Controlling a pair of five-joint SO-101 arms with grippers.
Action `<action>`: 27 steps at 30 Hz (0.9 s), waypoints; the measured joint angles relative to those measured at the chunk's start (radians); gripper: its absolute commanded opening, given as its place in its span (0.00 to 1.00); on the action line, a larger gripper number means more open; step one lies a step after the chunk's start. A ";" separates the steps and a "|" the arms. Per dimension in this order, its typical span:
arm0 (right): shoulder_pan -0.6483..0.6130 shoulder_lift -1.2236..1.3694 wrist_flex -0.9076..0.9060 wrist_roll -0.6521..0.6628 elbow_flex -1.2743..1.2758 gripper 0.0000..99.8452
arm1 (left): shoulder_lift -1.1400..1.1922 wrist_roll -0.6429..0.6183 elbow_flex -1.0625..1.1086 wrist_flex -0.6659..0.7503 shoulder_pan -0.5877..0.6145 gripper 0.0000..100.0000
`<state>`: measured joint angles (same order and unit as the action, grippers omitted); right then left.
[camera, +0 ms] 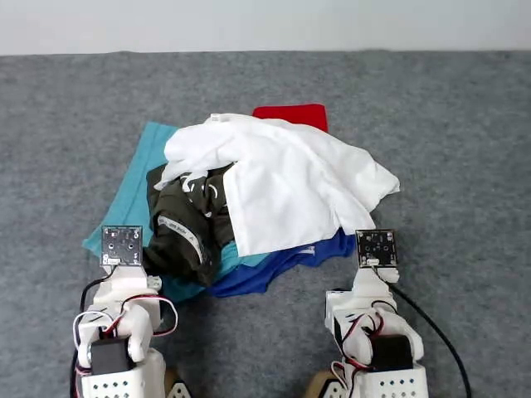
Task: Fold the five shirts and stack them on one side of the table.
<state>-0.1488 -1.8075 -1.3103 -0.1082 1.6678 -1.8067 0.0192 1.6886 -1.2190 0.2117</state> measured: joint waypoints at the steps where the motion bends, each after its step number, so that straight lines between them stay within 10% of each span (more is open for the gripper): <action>1: 0.000 0.000 0.000 0.000 0.000 0.01 | 0.000 0.000 0.000 0.000 0.000 0.01; 27: 0.000 0.000 0.000 0.000 0.000 0.01 | 0.000 0.005 0.000 0.012 -0.170 0.01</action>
<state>-0.1488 -1.8075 -1.3103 -0.1082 1.6678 -1.8067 0.0238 1.6886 -1.2068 0.0414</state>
